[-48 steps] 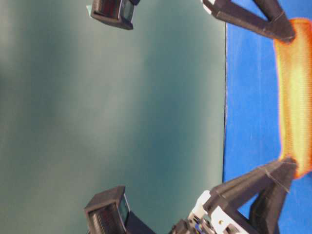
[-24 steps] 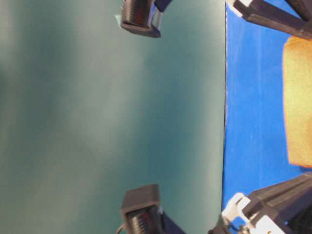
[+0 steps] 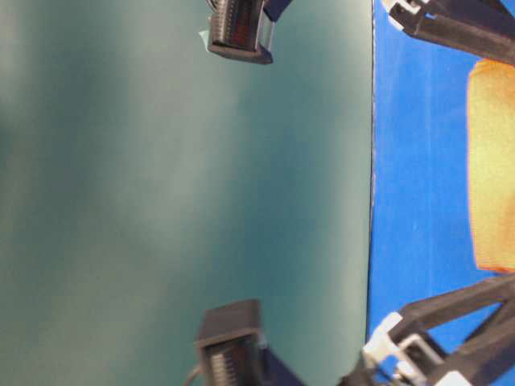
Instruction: Fold the orange towel.
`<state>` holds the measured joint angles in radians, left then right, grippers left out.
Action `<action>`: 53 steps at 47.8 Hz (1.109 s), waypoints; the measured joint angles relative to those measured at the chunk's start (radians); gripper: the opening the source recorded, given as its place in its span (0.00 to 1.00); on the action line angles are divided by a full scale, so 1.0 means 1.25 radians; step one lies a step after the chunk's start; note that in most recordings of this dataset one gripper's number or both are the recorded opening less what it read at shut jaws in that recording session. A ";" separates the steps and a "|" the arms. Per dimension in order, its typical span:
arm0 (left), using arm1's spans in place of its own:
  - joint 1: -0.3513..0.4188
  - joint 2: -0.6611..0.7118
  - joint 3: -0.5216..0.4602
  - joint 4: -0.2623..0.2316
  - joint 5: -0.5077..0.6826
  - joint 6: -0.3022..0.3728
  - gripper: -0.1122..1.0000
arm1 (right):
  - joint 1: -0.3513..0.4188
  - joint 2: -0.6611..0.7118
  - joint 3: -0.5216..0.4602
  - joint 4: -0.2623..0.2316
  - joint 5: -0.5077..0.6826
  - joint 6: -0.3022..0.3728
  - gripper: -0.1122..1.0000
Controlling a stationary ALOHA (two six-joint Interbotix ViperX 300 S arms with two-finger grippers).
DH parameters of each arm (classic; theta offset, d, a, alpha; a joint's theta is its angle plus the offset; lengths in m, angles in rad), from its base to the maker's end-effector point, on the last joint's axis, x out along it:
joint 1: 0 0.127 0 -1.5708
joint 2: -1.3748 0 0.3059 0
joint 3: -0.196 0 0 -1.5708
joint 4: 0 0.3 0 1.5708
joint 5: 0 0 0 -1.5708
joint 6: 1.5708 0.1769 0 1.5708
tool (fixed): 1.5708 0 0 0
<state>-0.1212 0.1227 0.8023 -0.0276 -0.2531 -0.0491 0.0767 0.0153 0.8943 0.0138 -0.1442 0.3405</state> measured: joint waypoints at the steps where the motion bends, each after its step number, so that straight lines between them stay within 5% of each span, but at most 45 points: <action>1: -0.001 -0.007 0.000 0.000 0.006 0.000 0.63 | 0.000 -0.006 0.000 0.000 0.006 -0.002 0.63; 9: -0.001 -0.117 0.016 0.000 0.076 0.009 0.63 | 0.001 -0.097 0.000 -0.004 0.056 -0.015 0.63; 23: 0.011 -0.352 0.112 0.000 0.113 0.016 0.63 | 0.000 -0.330 0.031 -0.077 0.137 -0.016 0.63; 40: 0.050 -0.713 0.288 0.000 0.120 0.016 0.63 | -0.028 -0.639 0.162 -0.160 0.146 -0.016 0.63; 53: 0.052 -0.934 0.388 0.000 0.180 0.040 0.63 | -0.043 -0.780 0.293 -0.180 0.107 -0.015 0.63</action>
<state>-0.0568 -1.0446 1.2870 -0.0276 -0.0276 0.0015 0.0230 -0.9603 1.2609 -0.2117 -0.0107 0.3221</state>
